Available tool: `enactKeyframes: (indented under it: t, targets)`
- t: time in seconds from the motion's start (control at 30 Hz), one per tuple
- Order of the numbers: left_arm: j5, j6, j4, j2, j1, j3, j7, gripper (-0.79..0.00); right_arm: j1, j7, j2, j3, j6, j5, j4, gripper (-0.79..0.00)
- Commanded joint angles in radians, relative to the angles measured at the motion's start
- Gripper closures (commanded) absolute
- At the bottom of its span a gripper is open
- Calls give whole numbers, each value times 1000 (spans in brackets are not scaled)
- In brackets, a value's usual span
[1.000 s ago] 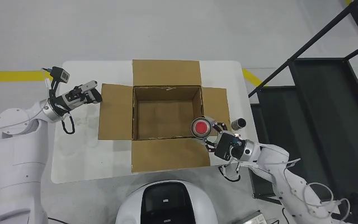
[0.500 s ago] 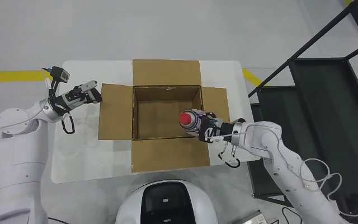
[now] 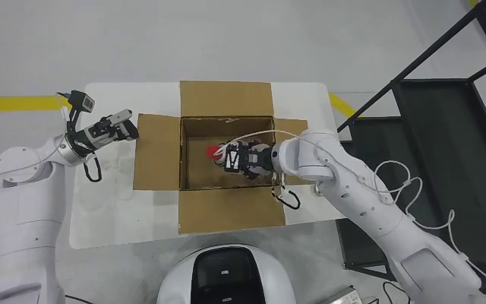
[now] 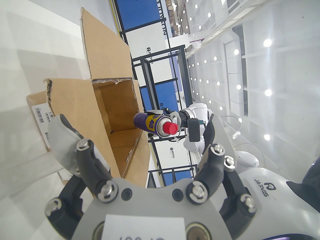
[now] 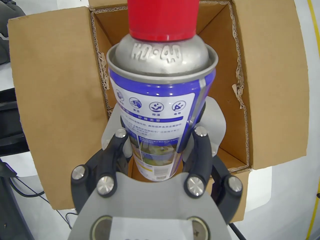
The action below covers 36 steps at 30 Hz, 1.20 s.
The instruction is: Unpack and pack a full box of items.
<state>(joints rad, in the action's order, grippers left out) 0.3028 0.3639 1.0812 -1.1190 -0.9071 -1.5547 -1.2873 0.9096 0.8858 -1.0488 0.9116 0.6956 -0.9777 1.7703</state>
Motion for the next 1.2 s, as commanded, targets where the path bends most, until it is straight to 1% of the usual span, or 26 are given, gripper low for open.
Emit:
enactKeyframes:
  t: [0.0,0.33,0.43,0.53,0.6,0.8,0.93,1.03,1.17]
  targets:
    - [0,0,0,0,0,0,0,-785,1,-2,0,1,1,-1,1,0]
    - [0,0,0,0,0,0,0,-785,1,-2,0,1,1,-1,1,0]
    - [0,0,0,0,0,0,0,-785,6,20,-3,-6,-68,-12,-28,0]
    - [-4,-14,21,1,-12,3,29,-785,-32,41,-14,-34,-84,3,-62,0]
    - [-7,-21,44,5,-23,-8,52,-785,-70,88,-26,-78,-87,-11,-107,0]
    - [-27,-17,65,24,-49,-57,89,-785,-214,200,-89,-226,-109,70,-287,0]
    - [-33,-21,70,33,-57,-73,86,-785,-299,227,-140,-318,-144,65,-389,0]
    - [-33,-21,70,33,-57,-73,86,-785,-354,246,-181,-380,-143,91,-472,0]
    - [-33,-21,70,33,-57,-73,86,-785,-419,298,-245,-465,-99,159,-592,0]
